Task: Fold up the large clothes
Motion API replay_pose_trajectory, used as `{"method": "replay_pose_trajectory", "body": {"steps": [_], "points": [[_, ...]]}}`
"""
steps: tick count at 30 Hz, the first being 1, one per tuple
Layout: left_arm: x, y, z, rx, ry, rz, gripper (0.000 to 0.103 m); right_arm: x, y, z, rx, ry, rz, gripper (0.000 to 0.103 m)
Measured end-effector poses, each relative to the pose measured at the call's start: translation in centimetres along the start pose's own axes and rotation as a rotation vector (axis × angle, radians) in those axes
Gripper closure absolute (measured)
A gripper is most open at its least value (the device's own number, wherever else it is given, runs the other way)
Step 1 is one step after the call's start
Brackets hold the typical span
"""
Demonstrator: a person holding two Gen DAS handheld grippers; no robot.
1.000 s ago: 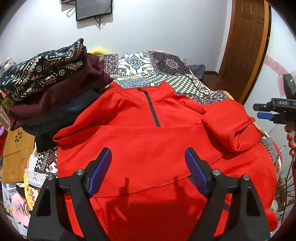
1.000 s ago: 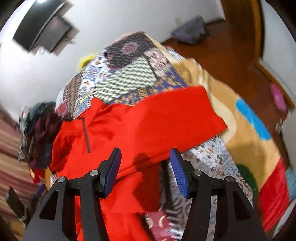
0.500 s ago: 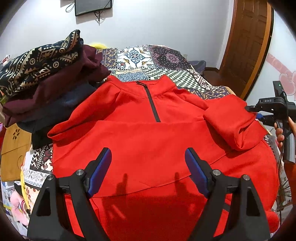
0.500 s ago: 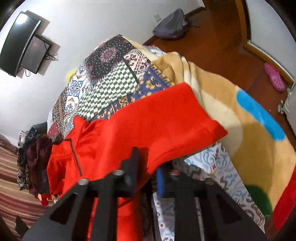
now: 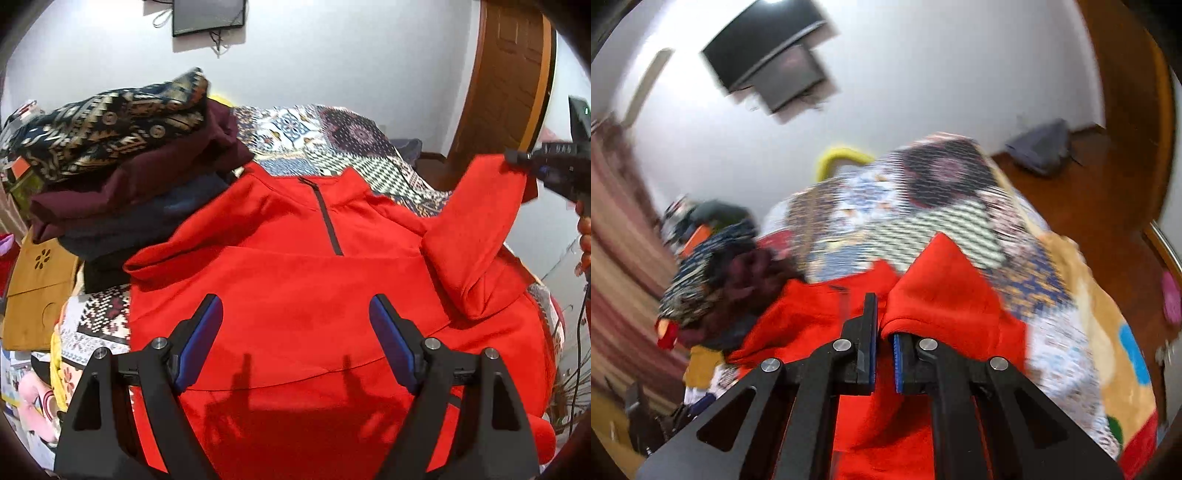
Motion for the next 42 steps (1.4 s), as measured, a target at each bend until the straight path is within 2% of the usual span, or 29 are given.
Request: {"method": "replay_pose_trajectory", "body": {"steps": [4,7,11,14,21,26,28,30,32,34,36,42], "points": [[-0.4,-1.5,1.8,0.018,-0.025,-0.033,0.022,-0.4,2.1,5.4,0.052,-0.115,0.044,0.097],[-1.0,-2.5,3.3,0.035,-0.050,-0.052,0.022,-2.0,4.7,9.1,0.091,-0.192,0.112,0.097],[-2.2,-3.5,5.6,0.056,-0.090,-0.058,0.022,-4.9,8.8,12.9,0.118,-0.279,0.240,0.097],[-3.1,-3.9,7.2,0.071,-0.118,-0.050,0.021,-7.8,12.5,15.3,0.119,-0.354,0.367,0.097],[-5.4,-4.2,10.3,0.095,-0.184,-0.017,0.021,-13.2,16.9,17.2,0.109,-0.452,0.592,0.097],[-6.0,-3.6,10.8,0.097,-0.196,0.013,0.021,-13.8,15.9,16.5,0.109,-0.445,0.642,0.096],[-5.8,-3.3,10.3,0.095,-0.186,0.021,0.021,-13.0,14.7,15.8,0.107,-0.426,0.632,0.092],[-5.4,-3.0,9.6,0.093,-0.169,0.026,0.021,-12.2,12.8,14.8,0.104,-0.419,0.584,0.082],[-4.8,-2.6,8.5,0.087,-0.142,0.031,0.021,-11.1,10.7,13.5,0.078,-0.412,0.509,0.063],[-4.2,-2.2,7.4,0.085,-0.113,0.036,0.021,-10.1,8.7,11.9,0.024,-0.411,0.426,0.056],[-3.3,-1.4,5.7,0.085,-0.065,0.049,0.021,-9.1,6.7,9.8,-0.028,-0.404,0.362,0.054],[-0.8,1.0,0.8,0.106,0.089,0.081,0.021,-7.0,2.7,3.4,-0.174,-0.323,0.254,0.054]]}}
Point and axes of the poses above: each gripper's, at about its wrist camera, not at the fingertips, and y roughly the way its jaws point, z to its left, x to its top, the point moved 1 cm from there along y, roughly the way its jaws point, and after that the axes turned 10 degrees about z, right-handed, at the moved point
